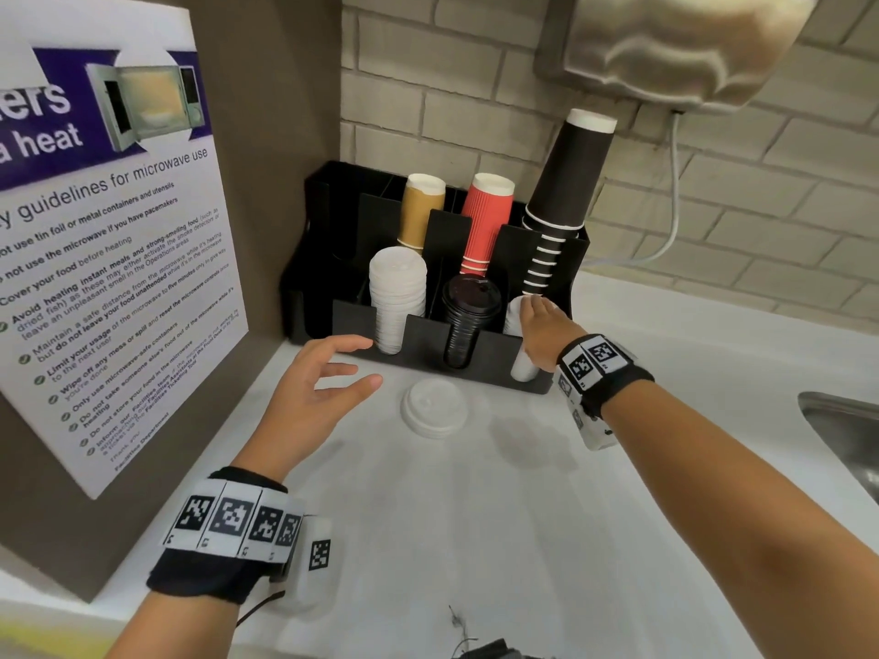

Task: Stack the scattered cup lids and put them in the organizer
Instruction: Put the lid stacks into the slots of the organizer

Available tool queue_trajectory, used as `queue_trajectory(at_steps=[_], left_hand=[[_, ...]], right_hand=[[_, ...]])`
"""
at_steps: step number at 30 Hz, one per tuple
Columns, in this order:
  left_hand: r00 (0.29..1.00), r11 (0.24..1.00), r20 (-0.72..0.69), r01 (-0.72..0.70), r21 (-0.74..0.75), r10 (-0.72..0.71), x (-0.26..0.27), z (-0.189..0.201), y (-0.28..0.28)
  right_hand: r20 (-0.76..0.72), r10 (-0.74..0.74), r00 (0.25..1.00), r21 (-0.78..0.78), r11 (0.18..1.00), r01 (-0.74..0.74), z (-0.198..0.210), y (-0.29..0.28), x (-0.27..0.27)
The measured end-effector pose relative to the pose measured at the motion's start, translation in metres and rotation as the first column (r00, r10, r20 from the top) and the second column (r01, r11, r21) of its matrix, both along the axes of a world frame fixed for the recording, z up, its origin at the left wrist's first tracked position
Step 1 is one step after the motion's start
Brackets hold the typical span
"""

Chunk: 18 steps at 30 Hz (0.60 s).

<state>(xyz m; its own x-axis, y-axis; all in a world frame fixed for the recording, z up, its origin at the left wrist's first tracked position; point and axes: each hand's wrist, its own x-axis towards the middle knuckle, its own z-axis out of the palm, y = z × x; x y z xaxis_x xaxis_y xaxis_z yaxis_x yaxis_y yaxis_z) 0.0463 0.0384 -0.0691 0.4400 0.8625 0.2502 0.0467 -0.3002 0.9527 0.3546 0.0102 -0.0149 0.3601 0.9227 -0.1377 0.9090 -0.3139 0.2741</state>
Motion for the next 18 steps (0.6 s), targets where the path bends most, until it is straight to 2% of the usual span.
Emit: queue_trajectory(at_steps=[2,3,5,6,7,8,9,10,11,13,15,18], left_hand=[[1.000,1.000,0.003,-0.001,-0.002,0.001,0.000,0.000,-0.001],[1.000,1.000,0.006,-0.002,-0.005,0.002,0.000,0.000,-0.001],[1.000,1.000,0.009,-0.004,-0.013,0.004,0.000,0.001,-0.001],[1.000,1.000,0.009,-0.002,-0.019,0.002,0.001,0.001,-0.001],[1.000,1.000,0.011,0.001,-0.025,0.000,0.001,0.001,-0.001],[1.000,1.000,0.015,0.005,-0.028,-0.005,0.002,0.002,-0.002],[1.000,1.000,0.017,0.010,-0.030,-0.009,0.003,0.003,-0.002],[1.000,0.999,0.015,0.014,-0.029,-0.014,0.005,0.003,-0.003],[1.000,0.999,0.009,0.018,-0.026,-0.018,0.006,0.004,-0.004],[1.000,0.999,-0.005,0.027,-0.022,-0.027,0.008,0.004,-0.005],[0.999,0.999,-0.013,0.034,-0.023,-0.034,0.009,0.004,-0.007],[0.999,0.999,-0.015,0.031,-0.033,-0.032,0.008,0.001,-0.007]], right_hand=[[-0.078,-0.023,0.997,0.007,1.000,0.024,0.011,-0.003,-0.005],[-0.140,-0.008,0.990,0.061,0.998,0.017,0.019,-0.005,-0.008],[-0.257,0.151,0.954,0.292,0.954,-0.072,0.032,-0.007,-0.018],[-0.305,0.264,0.915,0.419,0.900,-0.120,0.034,-0.009,-0.028],[-0.363,0.353,0.862,0.480,0.864,-0.151,0.034,-0.009,-0.040],[-0.420,0.408,0.811,0.456,0.867,-0.200,0.031,-0.007,-0.053],[-0.475,0.404,0.782,0.346,0.902,-0.256,0.023,-0.006,-0.067],[-0.510,0.343,0.789,0.171,0.939,-0.297,0.012,-0.004,-0.080],[-0.505,0.249,0.826,-0.018,0.954,-0.299,0.000,0.000,-0.090],[-0.423,0.079,0.903,-0.261,0.943,-0.205,-0.021,0.006,-0.100],[-0.381,0.038,0.924,-0.310,0.936,-0.166,-0.035,0.011,-0.104],[-0.384,0.074,0.920,-0.270,0.944,-0.188,-0.046,0.015,-0.106]])
